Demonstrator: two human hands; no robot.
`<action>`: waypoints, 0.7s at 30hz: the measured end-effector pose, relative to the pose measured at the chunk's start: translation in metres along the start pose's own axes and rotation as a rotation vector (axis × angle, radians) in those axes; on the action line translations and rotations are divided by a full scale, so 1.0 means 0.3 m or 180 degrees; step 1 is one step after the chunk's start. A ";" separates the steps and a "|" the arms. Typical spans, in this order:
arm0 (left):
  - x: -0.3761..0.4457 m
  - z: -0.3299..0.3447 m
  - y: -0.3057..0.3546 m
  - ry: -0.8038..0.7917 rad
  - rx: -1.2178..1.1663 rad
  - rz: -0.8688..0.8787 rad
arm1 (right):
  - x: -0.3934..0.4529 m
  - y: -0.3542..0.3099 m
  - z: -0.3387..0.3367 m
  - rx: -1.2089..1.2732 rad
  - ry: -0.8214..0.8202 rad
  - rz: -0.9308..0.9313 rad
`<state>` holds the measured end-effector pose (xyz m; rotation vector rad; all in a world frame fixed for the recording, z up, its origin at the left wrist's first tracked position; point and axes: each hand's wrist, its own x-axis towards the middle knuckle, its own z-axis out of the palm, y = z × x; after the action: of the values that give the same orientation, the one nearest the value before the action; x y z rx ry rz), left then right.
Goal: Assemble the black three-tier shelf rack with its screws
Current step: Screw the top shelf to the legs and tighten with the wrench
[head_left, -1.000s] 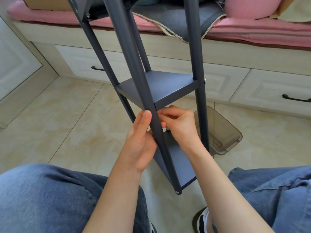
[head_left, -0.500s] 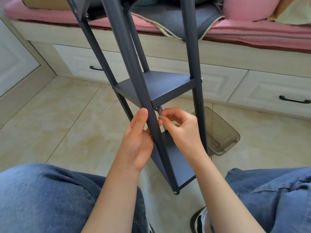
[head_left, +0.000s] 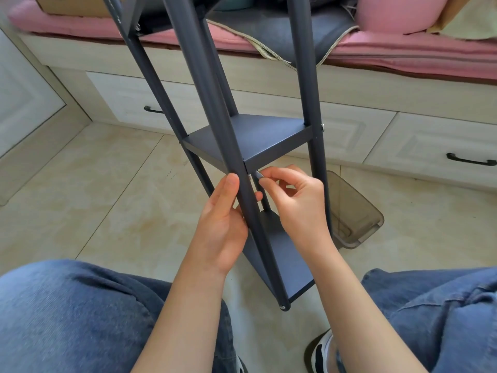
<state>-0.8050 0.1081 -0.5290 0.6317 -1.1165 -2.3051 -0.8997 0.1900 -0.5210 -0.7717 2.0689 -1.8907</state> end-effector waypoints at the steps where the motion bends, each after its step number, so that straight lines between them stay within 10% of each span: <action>1: 0.001 0.000 0.000 -0.0010 0.0002 -0.0001 | 0.002 -0.003 0.000 -0.0007 0.0019 -0.0014; 21: 0.010 -0.013 0.003 -0.0200 0.0087 0.0201 | 0.052 0.017 0.050 0.0488 -0.0504 0.0496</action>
<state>-0.8047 0.1036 -0.5311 0.5300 -1.1819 -2.2736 -0.9063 0.1693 -0.5254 -0.6790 1.8104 -1.8160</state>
